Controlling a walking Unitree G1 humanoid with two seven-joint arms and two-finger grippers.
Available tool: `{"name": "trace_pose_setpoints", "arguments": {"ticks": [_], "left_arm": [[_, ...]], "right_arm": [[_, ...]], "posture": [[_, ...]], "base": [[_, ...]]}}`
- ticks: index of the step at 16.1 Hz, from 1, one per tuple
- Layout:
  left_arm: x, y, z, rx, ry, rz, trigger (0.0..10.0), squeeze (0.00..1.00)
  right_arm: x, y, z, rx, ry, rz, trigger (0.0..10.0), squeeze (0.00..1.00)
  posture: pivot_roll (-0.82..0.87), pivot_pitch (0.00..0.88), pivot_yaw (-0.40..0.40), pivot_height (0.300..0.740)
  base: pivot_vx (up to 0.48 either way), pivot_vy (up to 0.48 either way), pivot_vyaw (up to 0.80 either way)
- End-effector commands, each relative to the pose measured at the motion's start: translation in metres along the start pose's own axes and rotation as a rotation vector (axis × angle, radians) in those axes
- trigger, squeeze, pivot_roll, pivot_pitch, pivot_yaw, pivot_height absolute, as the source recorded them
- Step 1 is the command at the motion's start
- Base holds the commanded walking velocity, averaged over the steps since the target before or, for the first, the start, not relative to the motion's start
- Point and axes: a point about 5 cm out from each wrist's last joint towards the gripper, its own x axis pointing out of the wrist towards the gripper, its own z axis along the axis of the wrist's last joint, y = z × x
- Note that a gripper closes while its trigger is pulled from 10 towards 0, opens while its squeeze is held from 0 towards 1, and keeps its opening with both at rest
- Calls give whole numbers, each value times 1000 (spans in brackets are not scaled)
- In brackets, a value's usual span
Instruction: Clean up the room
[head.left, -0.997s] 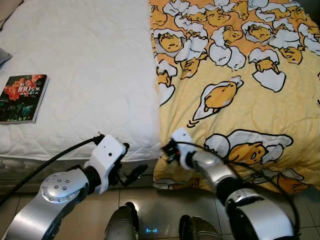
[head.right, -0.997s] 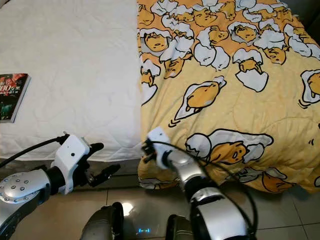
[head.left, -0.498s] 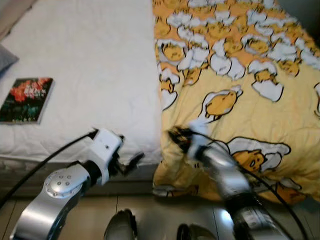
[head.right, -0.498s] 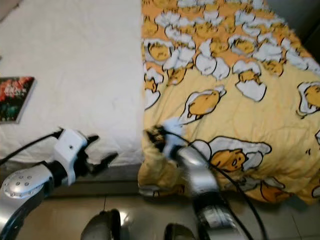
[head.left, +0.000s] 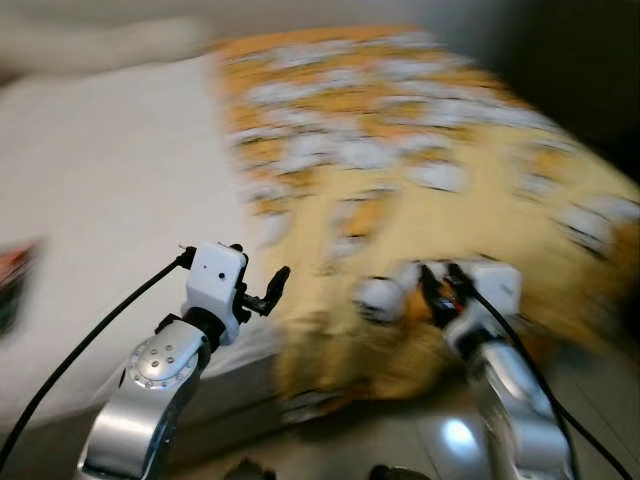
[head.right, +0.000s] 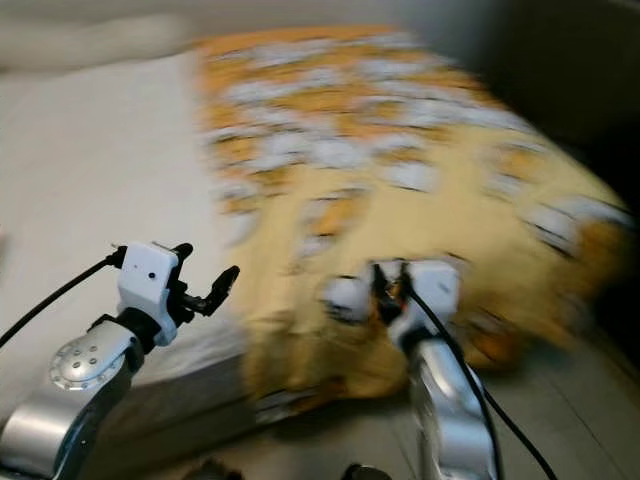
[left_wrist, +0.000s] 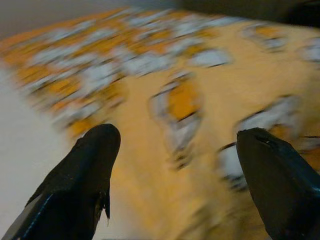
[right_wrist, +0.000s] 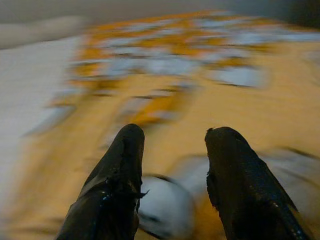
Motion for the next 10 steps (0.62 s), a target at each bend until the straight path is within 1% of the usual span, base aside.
{"name": "trace_pose_setpoints", "arguments": {"ticks": [1, 3, 5, 7, 9, 10], "left_arm": [[3, -6, 1, -4, -15, -21, 10000, 0], [5, -9, 2, -6, -36, -31, 10000, 0], [7, -9, 3, -4, -51, -31, 10000, 0], [8, -6, 4, -1, -54, -31, 10000, 0], [9, -5, 4, -1, -56, -27, 10000, 0], [9, -3, 2, -6, -51, -16, 10000, 0]], "right_arm": [[-5, 0, 7, -3, -11, -34, 10000, 0], [-13, -2, 5, -12, 4, -56, 10000, 0], [-17, -2, 7, -25, 21, -57, 10000, 0], [-15, 0, 8, -52, 28, -40, 10000, 0], [-15, 2, 9, -58, 30, -37, 10000, 0], [-15, 1, 8, -89, 47, -39, 10000, 0]], "posture": [[-17, 0, 67, 740], [-21, 0, 70, 740], [-22, 0, 70, 740], [-21, 0, 66, 740], [-21, 0, 62, 740], [-24, 0, 55, 740]], "base": [[0, 0, -738], [0, 0, -738], [0, 0, -738], [0, 0, -741], [0, 0, -741], [0, 0, -744]]}}
